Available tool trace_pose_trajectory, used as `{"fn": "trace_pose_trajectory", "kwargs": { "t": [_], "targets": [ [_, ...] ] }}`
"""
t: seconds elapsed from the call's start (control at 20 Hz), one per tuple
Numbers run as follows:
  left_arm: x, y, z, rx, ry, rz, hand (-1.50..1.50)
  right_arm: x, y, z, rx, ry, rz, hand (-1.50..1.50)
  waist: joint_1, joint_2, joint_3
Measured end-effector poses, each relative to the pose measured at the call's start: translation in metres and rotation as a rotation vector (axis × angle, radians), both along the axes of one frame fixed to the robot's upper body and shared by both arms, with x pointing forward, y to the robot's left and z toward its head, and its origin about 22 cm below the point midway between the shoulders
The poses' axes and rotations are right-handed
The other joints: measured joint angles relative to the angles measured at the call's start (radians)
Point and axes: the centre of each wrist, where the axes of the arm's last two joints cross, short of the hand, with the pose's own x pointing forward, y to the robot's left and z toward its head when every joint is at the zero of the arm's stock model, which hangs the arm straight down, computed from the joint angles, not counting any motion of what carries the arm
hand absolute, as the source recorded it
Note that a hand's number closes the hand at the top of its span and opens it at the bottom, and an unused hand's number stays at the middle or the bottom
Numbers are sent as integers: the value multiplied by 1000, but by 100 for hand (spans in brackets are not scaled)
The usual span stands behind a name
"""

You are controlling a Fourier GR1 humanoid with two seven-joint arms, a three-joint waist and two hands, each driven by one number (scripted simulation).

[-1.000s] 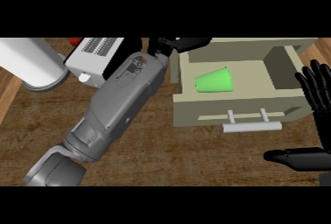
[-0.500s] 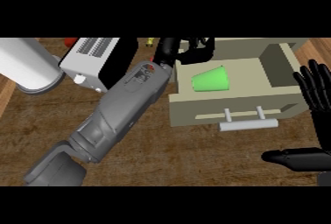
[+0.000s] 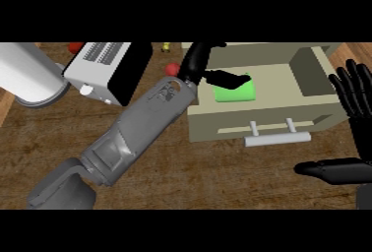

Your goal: Pick up the cup, place it into the drawer and close the drawer

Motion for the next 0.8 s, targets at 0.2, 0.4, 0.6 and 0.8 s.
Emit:
{"fn": "trace_pose_trajectory", "kwargs": {
  "t": [0.2,0.4,0.6,0.8],
  "targets": [
    [-5,-4,-3,-30,-41,8,-150,-4,2,-1,41,-4,42,-150,-3,0,0],
    [-9,-9,3,-94,-84,-10,-150,-5,6,0,96,6,125,150,9,-4,-1],
    [-7,-12,17,-168,-111,-22,-150,-10,-7,5,59,3,169,150,33,-9,-1],
    [-5,-13,29,-218,-115,-15,-150,-23,-11,11,-70,11,197,150,54,-16,-1]
  ]
}}
